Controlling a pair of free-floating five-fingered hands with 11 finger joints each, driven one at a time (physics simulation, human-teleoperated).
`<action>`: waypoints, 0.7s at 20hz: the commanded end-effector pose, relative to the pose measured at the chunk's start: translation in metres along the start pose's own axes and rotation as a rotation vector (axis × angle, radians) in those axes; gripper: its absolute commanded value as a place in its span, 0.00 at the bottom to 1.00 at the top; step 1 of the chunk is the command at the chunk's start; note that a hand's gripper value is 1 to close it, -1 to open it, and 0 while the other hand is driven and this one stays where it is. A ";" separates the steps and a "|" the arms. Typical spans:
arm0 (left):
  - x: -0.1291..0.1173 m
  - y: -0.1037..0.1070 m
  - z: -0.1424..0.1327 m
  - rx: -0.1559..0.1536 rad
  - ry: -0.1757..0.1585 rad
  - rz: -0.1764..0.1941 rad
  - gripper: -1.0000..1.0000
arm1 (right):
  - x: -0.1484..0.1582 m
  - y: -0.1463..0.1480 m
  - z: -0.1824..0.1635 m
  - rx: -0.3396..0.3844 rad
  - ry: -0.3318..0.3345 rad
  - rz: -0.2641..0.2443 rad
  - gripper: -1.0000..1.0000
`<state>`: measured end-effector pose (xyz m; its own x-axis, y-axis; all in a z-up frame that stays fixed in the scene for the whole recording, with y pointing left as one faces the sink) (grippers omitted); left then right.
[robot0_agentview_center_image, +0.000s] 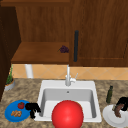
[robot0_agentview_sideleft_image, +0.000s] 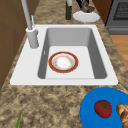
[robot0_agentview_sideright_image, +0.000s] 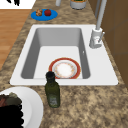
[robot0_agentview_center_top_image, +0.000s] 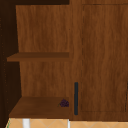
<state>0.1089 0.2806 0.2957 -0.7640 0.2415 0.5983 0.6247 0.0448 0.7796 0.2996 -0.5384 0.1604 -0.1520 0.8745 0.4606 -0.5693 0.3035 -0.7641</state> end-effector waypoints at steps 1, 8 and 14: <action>0.000 0.000 0.000 0.000 0.000 0.000 0.50 | 0.029 0.002 -0.002 0.047 0.001 -0.045 1.00; 0.000 0.000 0.000 0.000 0.000 0.000 0.50 | 0.074 0.020 -0.017 0.028 0.054 0.020 1.00; 0.000 0.000 0.000 0.000 0.000 0.000 0.50 | 0.118 0.030 -0.030 0.058 0.068 0.018 1.00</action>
<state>0.1089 0.2806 0.2957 -0.7640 0.2415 0.5983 0.6247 0.0448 0.7796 0.2882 -0.4375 0.1721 -0.1298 0.9048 0.4056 -0.5783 0.2632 -0.7722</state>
